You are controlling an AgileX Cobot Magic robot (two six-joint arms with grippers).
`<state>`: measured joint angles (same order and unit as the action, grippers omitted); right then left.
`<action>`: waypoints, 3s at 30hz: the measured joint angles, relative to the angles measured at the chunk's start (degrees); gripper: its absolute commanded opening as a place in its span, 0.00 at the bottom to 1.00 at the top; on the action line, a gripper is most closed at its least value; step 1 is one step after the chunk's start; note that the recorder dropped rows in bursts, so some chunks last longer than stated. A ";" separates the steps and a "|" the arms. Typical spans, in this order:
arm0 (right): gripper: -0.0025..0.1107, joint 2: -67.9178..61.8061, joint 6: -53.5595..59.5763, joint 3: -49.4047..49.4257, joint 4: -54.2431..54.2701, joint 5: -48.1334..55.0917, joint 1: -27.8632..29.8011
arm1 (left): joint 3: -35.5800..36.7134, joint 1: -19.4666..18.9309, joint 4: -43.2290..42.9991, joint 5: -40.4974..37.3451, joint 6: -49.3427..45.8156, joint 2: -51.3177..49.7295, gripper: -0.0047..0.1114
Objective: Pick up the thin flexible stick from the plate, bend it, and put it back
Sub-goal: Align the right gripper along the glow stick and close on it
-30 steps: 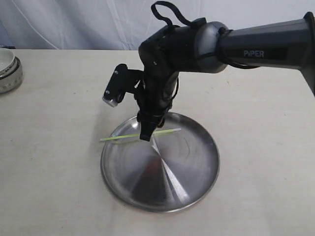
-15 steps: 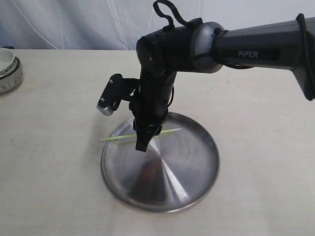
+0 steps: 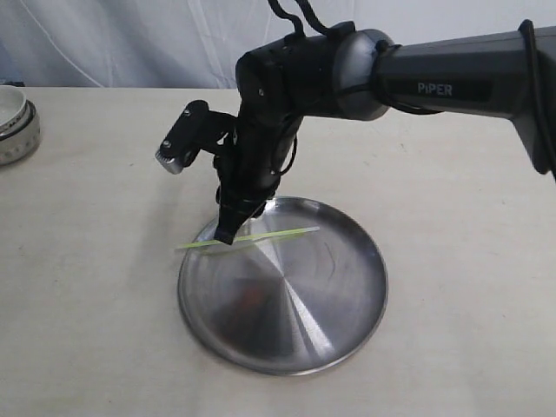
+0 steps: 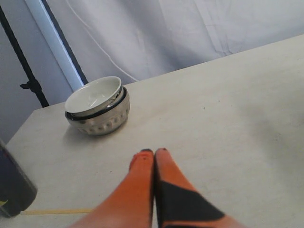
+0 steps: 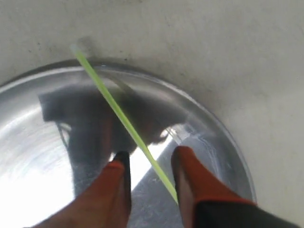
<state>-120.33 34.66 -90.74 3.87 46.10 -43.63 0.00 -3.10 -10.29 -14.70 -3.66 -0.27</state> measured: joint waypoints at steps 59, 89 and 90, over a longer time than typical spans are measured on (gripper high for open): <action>0.46 -9.58 16.07 -11.62 -4.32 18.05 4.53 | 0.00 0.00 0.00 0.00 0.00 0.00 0.04; 0.42 -13.50 16.07 -11.49 -6.72 16.84 4.53 | 0.00 0.00 0.00 0.00 0.00 0.00 0.04; 0.38 -13.50 16.07 -11.49 -6.72 16.84 4.53 | 0.00 0.00 0.00 0.00 0.00 0.00 0.04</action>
<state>-133.82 50.72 -102.23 -2.85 62.94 -39.10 0.00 -3.10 -10.29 -14.70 -3.66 -0.27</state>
